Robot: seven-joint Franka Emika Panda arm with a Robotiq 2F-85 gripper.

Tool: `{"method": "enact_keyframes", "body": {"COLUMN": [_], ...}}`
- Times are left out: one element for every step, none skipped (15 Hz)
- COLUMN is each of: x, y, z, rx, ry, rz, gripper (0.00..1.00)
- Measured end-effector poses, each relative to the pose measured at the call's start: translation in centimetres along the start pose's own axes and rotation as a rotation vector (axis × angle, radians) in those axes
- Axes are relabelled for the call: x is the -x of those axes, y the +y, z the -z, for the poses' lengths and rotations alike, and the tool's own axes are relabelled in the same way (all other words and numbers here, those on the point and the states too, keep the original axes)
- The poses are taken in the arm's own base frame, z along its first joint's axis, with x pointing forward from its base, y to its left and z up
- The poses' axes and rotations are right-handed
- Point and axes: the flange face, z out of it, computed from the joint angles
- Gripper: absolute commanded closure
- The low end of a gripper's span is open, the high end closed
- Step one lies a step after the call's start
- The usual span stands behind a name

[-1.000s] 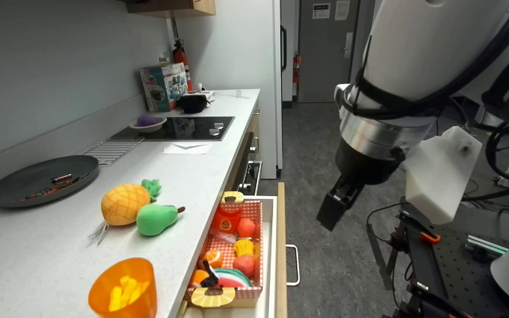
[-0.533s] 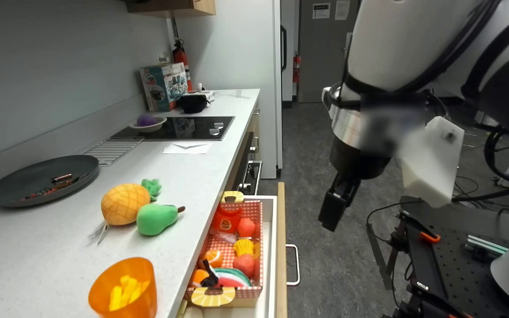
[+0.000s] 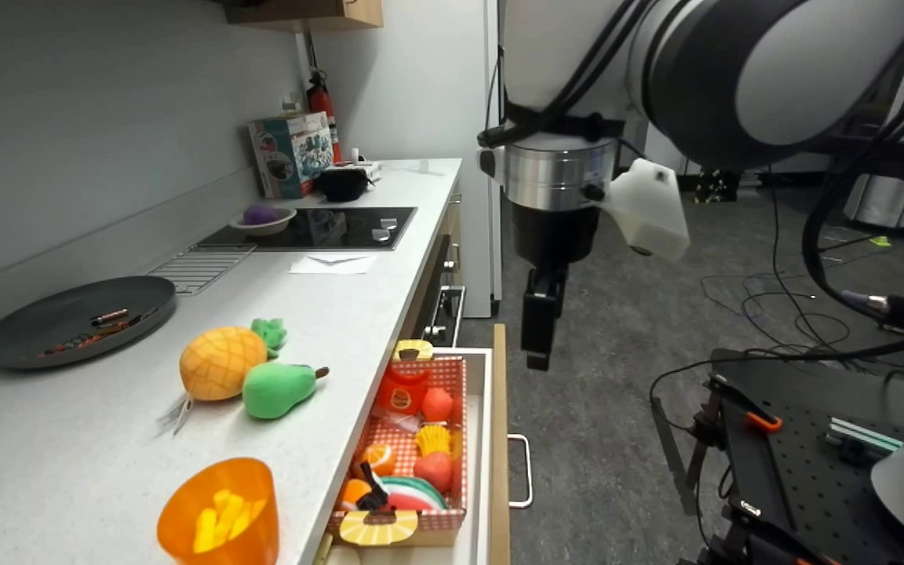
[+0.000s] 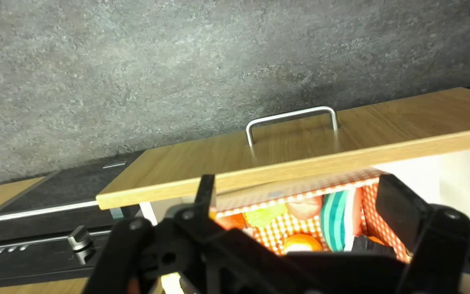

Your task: Open the drawer

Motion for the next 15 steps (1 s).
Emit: {"method": "enact_keyframes", "body": {"x": [-1.0, -1.9, -2.8, -3.7, -4.5, -4.9, -4.8, -4.8, -4.7, -4.7, -4.7, -4.6, -4.5, -4.5, -4.6], "y": [0.5, 0.9, 1.3, 1.7, 2.0, 2.2, 2.1, 2.0, 1.9, 1.8, 1.7, 1.5, 1.5, 1.4, 1.5], "z": [-0.3, -0.8, -1.3, -2.0, -2.7, -3.2, -3.5, -3.5, -3.3, -3.2, -3.3, -3.5, -3.8, -4.3, -4.8], "rx": [-0.005, -0.005, -0.004, -0.003, -0.003, -0.002, -0.001, -0.001, -0.002, -0.002, -0.001, -0.002, -0.005, -0.010, -0.013], "ry": [-0.009, -0.017, -0.026, -0.035, -0.041, -0.050, -0.055, -0.055, -0.052, -0.051, -0.055, -0.062, -0.069, -0.076, -0.082], "rz": [0.022, 0.038, 0.044, 0.043, 0.035, 0.032, 0.032, 0.034, 0.036, 0.037, 0.043, 0.056, 0.075, 0.098, 0.124], "gripper": [0.00, 0.00, 0.00, 0.00, 0.00, 0.00, 0.00, 0.00, 0.00, 0.00, 0.00, 0.00, 0.00, 0.00, 0.00]}}
